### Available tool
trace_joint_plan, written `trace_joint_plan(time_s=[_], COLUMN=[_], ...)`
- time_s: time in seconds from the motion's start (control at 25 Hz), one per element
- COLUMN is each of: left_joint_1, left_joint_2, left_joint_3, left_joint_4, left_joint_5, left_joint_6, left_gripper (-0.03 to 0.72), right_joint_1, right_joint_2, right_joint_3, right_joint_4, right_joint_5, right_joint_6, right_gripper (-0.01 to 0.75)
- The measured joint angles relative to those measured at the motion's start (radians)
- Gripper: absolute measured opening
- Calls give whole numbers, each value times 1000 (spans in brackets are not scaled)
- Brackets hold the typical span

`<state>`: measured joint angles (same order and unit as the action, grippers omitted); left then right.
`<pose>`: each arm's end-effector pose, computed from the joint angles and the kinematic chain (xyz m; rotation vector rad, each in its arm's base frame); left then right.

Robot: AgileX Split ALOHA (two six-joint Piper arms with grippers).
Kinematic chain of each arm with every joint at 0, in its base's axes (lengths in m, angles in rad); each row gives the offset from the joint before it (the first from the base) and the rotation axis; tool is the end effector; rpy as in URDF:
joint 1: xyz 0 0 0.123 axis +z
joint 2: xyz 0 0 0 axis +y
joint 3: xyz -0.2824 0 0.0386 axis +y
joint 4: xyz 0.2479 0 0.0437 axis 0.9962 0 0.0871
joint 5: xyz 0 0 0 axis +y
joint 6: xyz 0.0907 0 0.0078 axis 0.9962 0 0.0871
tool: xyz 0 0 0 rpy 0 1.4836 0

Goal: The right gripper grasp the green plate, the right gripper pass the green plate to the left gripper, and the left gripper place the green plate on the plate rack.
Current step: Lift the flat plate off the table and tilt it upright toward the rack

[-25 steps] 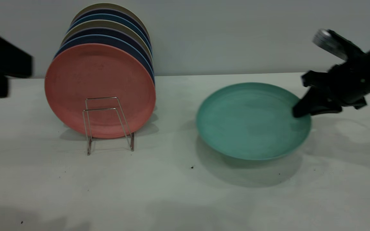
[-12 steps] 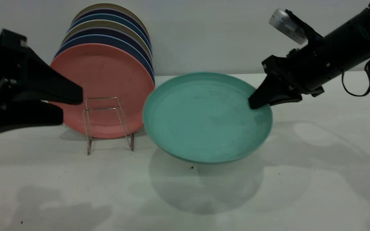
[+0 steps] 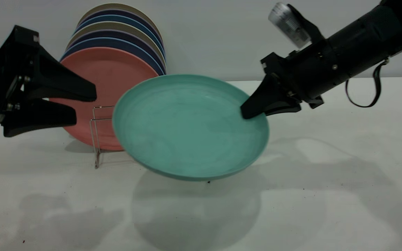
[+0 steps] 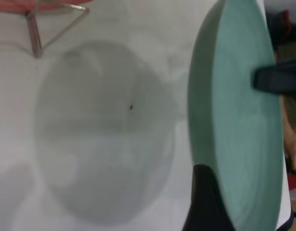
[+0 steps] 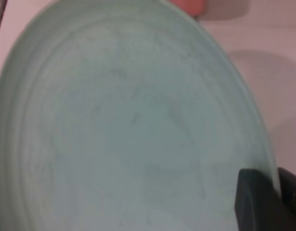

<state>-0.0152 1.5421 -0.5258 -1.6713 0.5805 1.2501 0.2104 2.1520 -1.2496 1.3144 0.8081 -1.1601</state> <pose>0.2469 -0.0535 0.1607 -0.2529 2.4335 -0.9063 0.3839 0.1472 0.1132 -0.4673 2.5091 1.1096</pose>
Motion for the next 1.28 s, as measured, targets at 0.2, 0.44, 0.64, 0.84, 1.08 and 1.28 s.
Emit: trace_joint_plan(time_s=[0.2,0.44,0.64,0.84,1.08,1.28], left_joint_1=[0,0,0,0,0,0], left_joint_2=[0,0,0,0,0,1], left_joint_3=[0,-1,-1,-1,-2,-2], left_joint_4=[-7,-11,-14,-42,-75,-71], left_joint_5=[0,0,0,1,0,-47], left_joint_6=[2,4,13,27,53,127], left_gripper=[518,518,496,281,128,128], right_joint_1=[38,67,85,89,89,89], right_joint_2=[0,0,0,0,0,-1], right_joint_3=[0,0,0,0,0,0], right_joint_4=[52,130,220,269,272,239], right_joint_5=[38,114,183,217,215,134], right_joint_6=[-11,-32,-74,-118,-129,-157], right_gripper=[18,18,24,48,155,401])
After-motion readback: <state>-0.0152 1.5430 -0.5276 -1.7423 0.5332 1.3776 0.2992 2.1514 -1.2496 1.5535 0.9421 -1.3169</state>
